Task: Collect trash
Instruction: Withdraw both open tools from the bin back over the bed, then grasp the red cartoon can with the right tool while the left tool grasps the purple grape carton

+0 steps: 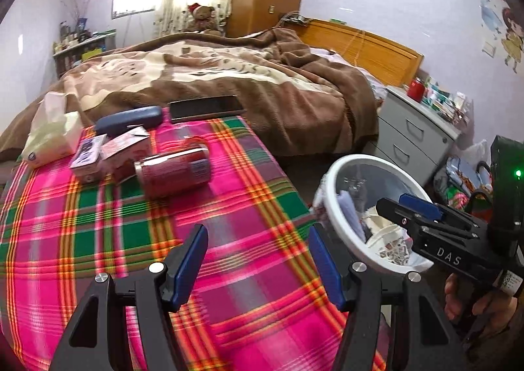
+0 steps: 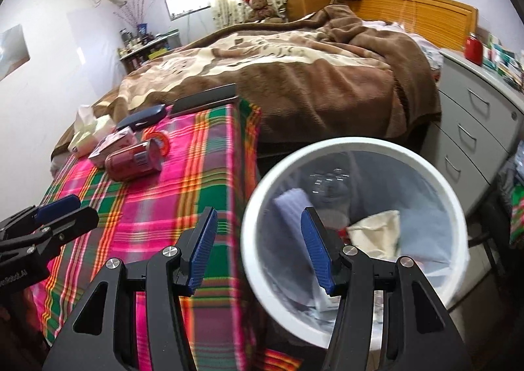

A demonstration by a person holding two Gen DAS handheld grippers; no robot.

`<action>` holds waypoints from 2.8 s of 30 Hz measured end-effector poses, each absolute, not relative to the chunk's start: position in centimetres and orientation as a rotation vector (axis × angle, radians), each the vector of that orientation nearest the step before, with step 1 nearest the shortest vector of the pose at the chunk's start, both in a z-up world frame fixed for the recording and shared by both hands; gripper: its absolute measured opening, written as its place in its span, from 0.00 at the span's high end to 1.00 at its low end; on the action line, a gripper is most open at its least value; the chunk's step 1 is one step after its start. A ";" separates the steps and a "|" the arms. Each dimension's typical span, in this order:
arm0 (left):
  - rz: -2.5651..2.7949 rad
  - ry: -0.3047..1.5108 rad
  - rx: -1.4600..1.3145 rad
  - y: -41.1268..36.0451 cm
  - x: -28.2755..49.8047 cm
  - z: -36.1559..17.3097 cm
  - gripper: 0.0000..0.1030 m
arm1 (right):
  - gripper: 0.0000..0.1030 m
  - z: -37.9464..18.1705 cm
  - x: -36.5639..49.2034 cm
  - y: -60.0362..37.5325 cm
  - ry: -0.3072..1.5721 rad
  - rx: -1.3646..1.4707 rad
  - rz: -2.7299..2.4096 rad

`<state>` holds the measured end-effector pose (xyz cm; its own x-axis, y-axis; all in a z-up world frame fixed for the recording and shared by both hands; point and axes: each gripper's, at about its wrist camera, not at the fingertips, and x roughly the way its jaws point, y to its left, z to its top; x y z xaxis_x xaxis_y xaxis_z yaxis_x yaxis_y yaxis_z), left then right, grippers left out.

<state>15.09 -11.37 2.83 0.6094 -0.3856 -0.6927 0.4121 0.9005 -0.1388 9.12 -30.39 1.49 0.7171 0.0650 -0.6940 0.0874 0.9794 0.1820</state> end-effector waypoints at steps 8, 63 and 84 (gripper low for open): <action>-0.401 0.793 0.002 -7.0 16.3 2.6 0.38 | 0.47 1.8 10.8 -27.1 0.783 0.192 0.054; -0.226 0.879 -0.100 8.9 31.6 -0.7 0.38 | 0.25 -2.2 23.4 -17.3 1.048 0.463 -0.055; -0.268 0.936 -0.074 6.1 37.2 -2.4 0.33 | 0.33 -1.5 20.8 -17.1 1.073 0.046 0.084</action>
<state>37.16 6.09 -2.43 0.5628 -0.2590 -0.7850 0.1952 0.9644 -0.1782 20.78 -17.15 -1.50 0.4746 0.0910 -0.8755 -0.0459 0.9959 0.0786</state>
